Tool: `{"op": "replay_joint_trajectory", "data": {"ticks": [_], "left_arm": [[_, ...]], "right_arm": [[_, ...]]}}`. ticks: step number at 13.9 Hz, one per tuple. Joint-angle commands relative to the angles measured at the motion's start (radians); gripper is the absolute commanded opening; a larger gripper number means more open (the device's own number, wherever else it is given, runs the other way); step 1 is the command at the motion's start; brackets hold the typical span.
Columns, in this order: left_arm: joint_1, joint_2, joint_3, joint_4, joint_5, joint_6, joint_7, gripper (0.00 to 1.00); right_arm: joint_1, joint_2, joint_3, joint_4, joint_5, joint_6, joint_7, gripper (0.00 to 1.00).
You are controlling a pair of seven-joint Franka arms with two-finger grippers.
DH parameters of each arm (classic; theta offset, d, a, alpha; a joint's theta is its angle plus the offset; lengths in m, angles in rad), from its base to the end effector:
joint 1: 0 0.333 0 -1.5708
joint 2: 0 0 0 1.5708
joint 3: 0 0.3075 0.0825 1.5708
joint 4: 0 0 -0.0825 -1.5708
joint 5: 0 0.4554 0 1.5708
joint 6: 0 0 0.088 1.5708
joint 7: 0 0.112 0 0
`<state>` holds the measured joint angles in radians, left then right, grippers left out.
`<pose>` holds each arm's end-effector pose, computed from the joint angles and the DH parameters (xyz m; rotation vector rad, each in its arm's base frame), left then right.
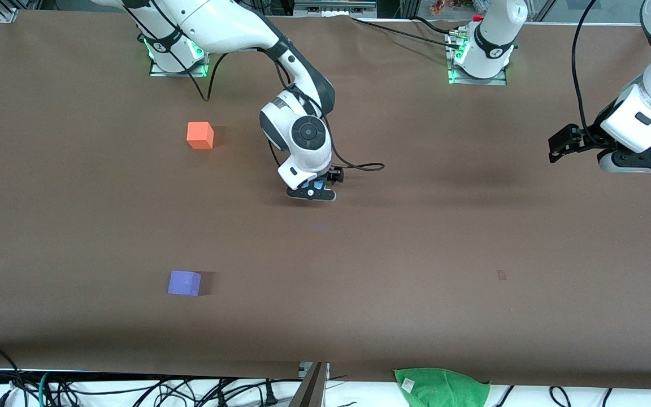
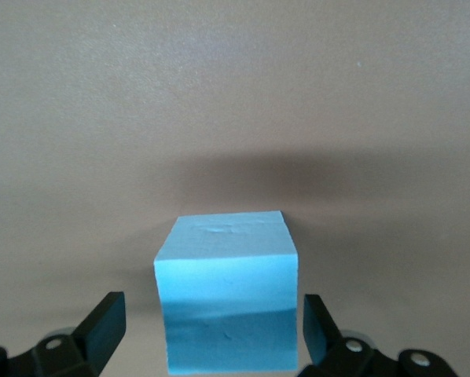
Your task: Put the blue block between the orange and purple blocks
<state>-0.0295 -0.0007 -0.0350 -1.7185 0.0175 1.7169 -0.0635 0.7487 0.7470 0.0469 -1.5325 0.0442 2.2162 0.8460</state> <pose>0.6316 -0.0391 0.5434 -3.1242 0.0056 -0.0003 0.5262 0.5342 0.1520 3.1347 -0.1405 -0.1438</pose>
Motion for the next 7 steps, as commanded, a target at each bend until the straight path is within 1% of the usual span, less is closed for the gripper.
{"op": "replay_joint_trajectory", "data": {"ticks": [1,7], "left_arm": [[0.002,-0.009,0.004,-0.003,-0.011,-0.010,0.021,1.00],[0.002,-0.009,0.004,-0.003,-0.011,-0.010,0.021,1.00]], "right_arm": [[0.009,0.009,-0.009,0.002,0.003,0.011,-0.010,1.00],[0.009,0.017,-0.009,-0.020,0.002,0.043,-0.012,0.99]]}}
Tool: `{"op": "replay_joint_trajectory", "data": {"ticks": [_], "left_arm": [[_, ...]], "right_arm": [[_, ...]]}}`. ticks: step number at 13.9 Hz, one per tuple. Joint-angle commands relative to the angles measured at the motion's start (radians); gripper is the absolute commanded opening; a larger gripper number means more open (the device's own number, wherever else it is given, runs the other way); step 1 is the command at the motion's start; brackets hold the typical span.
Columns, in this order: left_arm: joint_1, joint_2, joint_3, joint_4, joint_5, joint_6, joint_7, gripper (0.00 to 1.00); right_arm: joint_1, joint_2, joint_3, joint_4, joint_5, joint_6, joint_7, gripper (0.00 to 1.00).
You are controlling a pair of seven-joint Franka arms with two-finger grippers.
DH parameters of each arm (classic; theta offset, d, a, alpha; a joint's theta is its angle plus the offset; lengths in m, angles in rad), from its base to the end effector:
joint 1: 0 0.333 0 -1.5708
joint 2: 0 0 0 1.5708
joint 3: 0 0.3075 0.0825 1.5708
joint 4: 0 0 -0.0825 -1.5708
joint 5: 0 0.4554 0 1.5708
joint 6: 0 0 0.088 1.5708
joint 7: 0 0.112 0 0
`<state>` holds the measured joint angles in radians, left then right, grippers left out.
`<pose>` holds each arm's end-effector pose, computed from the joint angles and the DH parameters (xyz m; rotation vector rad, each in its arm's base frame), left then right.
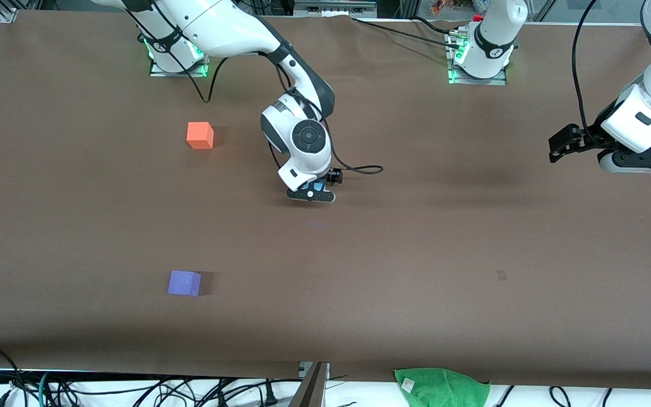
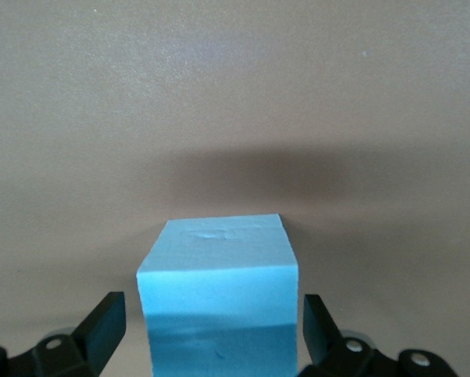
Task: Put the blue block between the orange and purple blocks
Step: 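Lift the blue cube with the right gripper toward the orange cube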
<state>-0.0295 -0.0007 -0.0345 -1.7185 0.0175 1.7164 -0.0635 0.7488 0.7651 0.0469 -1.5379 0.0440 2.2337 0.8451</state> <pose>0.6315 -0.0388 0.5434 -3.1242 0.0048 0.0005 0.5238 0.5320 0.1373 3.1300 -0.1404 -0.1499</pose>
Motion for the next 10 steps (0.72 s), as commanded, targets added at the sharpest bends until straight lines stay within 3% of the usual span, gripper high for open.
{"op": "replay_joint_trajectory", "data": {"ticks": [1,3,4,7,10], "left_arm": [[0.002,-0.010,0.004,-0.003,-0.011,-0.009,0.021,1.00],[0.002,-0.010,0.004,-0.003,-0.011,-0.009,0.021,1.00],[0.002,-0.010,0.004,-0.003,-0.011,-0.009,0.021,1.00],[0.002,-0.010,0.004,-0.003,-0.011,-0.011,0.021,1.00],[0.002,-0.010,0.004,-0.003,-0.011,-0.011,0.021,1.00]], "right_arm": [[0.011,0.000,-0.009,-0.018,0.000,0.032,-0.011,0.96],[0.009,0.005,-0.009,-0.018,0.000,0.035,-0.011,0.66],[0.009,0.005,-0.009,-0.018,0.000,0.035,-0.012,0.57],[0.009,0.003,-0.009,-0.016,0.000,0.035,-0.014,0.48],[0.009,-0.007,-0.009,-0.013,0.002,0.027,-0.021,0.48]]}}
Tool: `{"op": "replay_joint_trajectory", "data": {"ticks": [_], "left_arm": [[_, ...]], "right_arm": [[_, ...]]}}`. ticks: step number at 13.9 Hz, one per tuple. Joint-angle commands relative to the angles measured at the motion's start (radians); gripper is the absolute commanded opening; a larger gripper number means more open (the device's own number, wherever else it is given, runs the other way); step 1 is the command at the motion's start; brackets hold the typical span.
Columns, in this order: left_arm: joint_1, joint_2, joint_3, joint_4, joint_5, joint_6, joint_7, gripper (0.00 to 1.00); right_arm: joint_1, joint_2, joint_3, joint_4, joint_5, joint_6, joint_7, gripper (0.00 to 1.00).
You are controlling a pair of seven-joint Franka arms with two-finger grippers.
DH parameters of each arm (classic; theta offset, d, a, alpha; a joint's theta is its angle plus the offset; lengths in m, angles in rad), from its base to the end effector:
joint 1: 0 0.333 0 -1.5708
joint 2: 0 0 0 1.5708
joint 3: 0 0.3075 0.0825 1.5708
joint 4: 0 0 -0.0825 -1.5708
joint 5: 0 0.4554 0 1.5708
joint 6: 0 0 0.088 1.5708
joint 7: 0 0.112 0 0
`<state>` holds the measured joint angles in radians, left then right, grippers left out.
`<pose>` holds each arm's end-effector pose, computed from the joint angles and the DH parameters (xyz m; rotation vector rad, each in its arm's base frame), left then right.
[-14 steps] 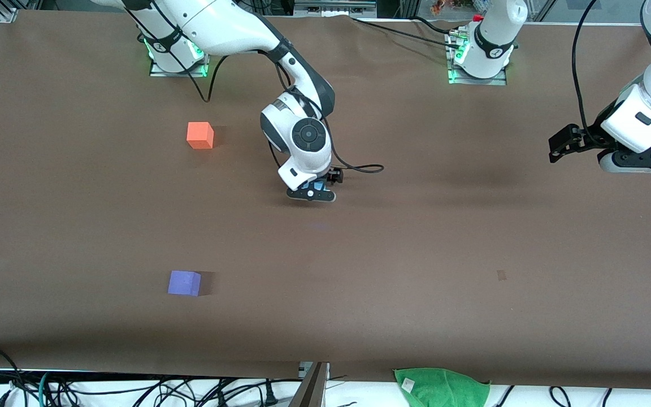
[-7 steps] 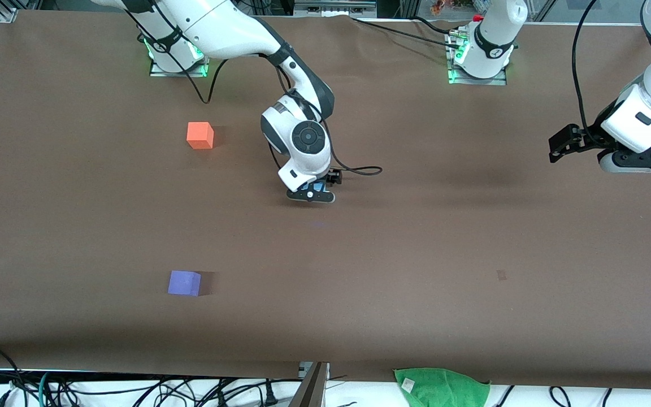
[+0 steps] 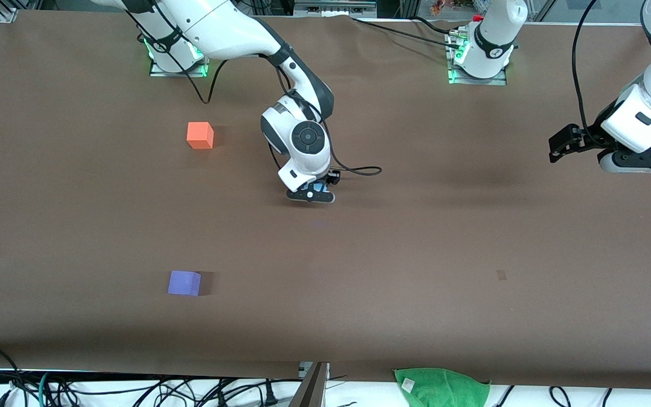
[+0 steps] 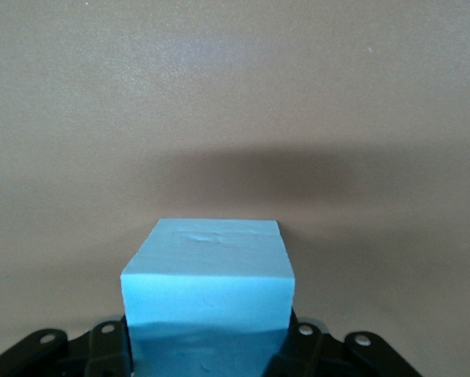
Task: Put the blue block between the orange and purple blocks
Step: 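Lift the blue cube with the right gripper toward the orange cube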
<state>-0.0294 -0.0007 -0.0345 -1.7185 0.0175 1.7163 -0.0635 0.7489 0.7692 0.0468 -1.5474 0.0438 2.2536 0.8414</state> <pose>0.6315 -0.0387 0.5433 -3.1242 0.0046 0.0006 0.5224 0.5306 0.1314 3.1349 -0.1358 -0.1427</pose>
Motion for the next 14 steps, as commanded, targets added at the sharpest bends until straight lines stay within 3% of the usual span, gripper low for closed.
{"op": "replay_joint_trajectory", "data": {"ticks": [1,7,14], "left_arm": [[0.002,-0.010,0.004,-0.003,-0.011,-0.011,0.022,1.00],[0.002,-0.010,0.004,-0.003,-0.011,-0.011,0.021,1.00],[0.002,-0.010,0.004,-0.003,-0.011,-0.011,0.021,1.00]], "right_arm": [[0.007,-0.025,-0.013,-0.002,0.002,0.006,-0.031,0.48],[-0.005,-0.209,-0.064,-0.014,0.007,-0.192,-0.076,0.48],[-0.011,-0.415,-0.270,-0.063,0.018,-0.437,-0.353,0.48]]}}
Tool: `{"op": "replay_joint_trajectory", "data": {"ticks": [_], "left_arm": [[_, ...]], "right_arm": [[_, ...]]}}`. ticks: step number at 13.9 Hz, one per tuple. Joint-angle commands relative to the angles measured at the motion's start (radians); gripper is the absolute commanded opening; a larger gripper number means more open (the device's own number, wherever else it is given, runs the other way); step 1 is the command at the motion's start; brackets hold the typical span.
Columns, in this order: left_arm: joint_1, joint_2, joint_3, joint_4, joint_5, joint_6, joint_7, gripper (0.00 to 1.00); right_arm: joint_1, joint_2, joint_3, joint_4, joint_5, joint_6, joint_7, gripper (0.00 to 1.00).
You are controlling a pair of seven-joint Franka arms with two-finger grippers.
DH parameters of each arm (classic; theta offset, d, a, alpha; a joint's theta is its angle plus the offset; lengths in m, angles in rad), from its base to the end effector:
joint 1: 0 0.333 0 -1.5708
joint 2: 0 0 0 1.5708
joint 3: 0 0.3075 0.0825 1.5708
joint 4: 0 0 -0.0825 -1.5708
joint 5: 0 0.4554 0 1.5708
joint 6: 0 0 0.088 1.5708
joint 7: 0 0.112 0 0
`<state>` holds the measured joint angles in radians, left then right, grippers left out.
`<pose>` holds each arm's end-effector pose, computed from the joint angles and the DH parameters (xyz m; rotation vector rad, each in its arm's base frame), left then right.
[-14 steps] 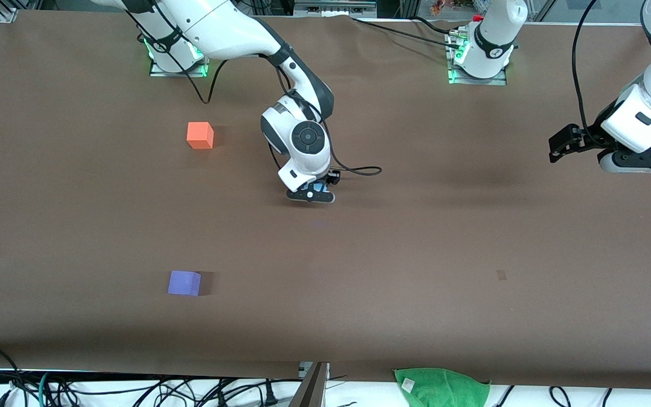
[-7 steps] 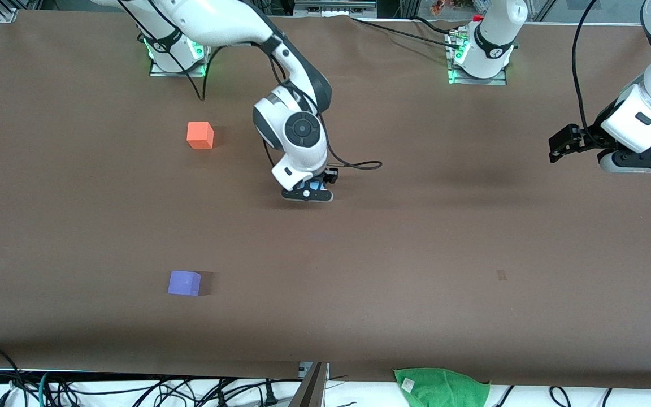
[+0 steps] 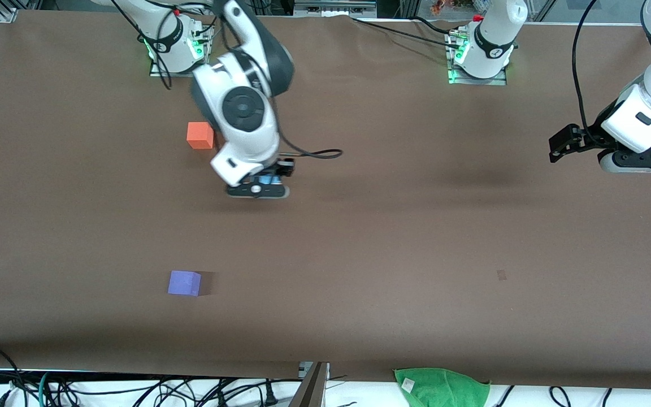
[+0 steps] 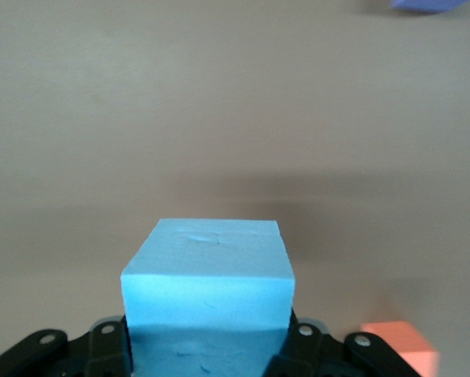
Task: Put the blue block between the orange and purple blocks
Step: 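Lift the blue cube with the right gripper toward the orange cube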
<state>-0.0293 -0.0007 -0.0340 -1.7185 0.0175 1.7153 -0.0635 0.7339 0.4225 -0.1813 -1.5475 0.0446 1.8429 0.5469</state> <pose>0.6314 -0.0383 0.5433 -3.1241 0.0037 0.0022 0.6087 0.3956 0.3606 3.0483 0.0035 -0.1302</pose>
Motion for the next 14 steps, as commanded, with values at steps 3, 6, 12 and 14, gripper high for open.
{"op": "replay_joint_trajectory", "data": {"ticks": [3,6,12,14], "left_arm": [[0.002,-0.009,0.003,-0.003,-0.010,-0.008,0.021,1.00],[0.002,-0.009,0.003,-0.003,-0.010,-0.006,0.021,1.00],[0.002,-0.009,0.003,-0.003,-0.008,-0.006,0.021,1.00],[0.002,-0.007,0.003,-0.001,-0.010,-0.005,0.021,1.00]], "right_arm": [[0.004,-0.117,-0.139,-0.124,0.018,-0.044,-0.172,0.47],[0.004,-0.149,-0.265,-0.218,0.104,-0.034,-0.313,0.47],[-0.007,-0.131,-0.330,-0.386,0.146,0.163,-0.412,0.47],[-0.008,-0.110,-0.330,-0.442,0.146,0.260,-0.433,0.47]]}}
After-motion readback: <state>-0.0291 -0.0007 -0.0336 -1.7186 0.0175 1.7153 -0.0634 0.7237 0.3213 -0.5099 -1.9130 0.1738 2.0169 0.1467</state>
